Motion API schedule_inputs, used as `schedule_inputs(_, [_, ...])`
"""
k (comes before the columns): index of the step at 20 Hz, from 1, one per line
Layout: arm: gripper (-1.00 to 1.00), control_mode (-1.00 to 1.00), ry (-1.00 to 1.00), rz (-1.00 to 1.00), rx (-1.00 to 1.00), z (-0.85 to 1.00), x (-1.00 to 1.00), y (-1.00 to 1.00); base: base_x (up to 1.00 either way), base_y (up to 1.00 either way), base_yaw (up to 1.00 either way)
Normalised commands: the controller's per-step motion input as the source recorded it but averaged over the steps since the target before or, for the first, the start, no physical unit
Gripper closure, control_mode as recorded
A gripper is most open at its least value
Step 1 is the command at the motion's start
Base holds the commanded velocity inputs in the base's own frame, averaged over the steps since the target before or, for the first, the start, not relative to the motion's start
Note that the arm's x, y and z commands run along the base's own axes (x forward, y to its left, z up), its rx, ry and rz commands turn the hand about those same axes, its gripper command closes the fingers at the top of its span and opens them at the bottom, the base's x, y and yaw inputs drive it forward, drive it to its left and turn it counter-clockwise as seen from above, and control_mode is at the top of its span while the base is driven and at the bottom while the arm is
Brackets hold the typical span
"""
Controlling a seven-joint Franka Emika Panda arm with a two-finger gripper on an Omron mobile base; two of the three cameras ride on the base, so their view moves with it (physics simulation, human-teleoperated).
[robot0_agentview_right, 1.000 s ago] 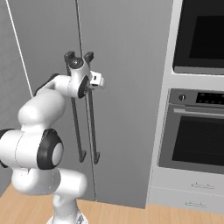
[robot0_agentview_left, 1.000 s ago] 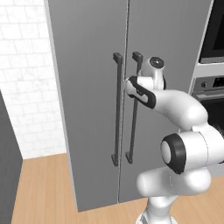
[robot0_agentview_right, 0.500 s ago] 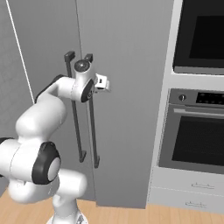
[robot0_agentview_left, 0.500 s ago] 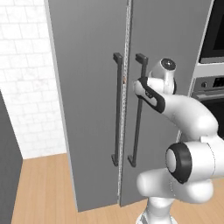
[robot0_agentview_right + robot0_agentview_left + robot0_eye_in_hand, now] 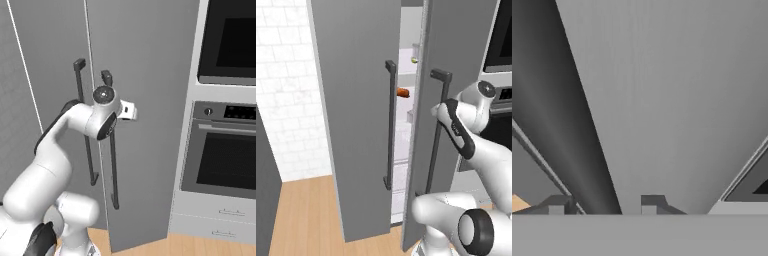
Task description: Grab a lemon wedge from the fridge and one ice cube from the ice bowl, and put them in the glass of lemonade.
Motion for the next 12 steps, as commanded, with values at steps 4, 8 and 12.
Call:
schedule_inputs(4, [1.0, -1.0, 0.0, -0.01, 0.0, 0.05, -0.64, -0.91, 0.0, 0.0, 0.0])
schedule_inputs(8, [-1.0, -1.0, 0.04, -0.08, 0.0, 0.04, -0.26, -0.7, 0.0, 0.0, 0.0])
schedule_inputs(12, [-1.0, -1.0, 0.02, -0.07, 0.0, 0.19, -0.34, -0.49, 0.0, 0.0, 0.0])
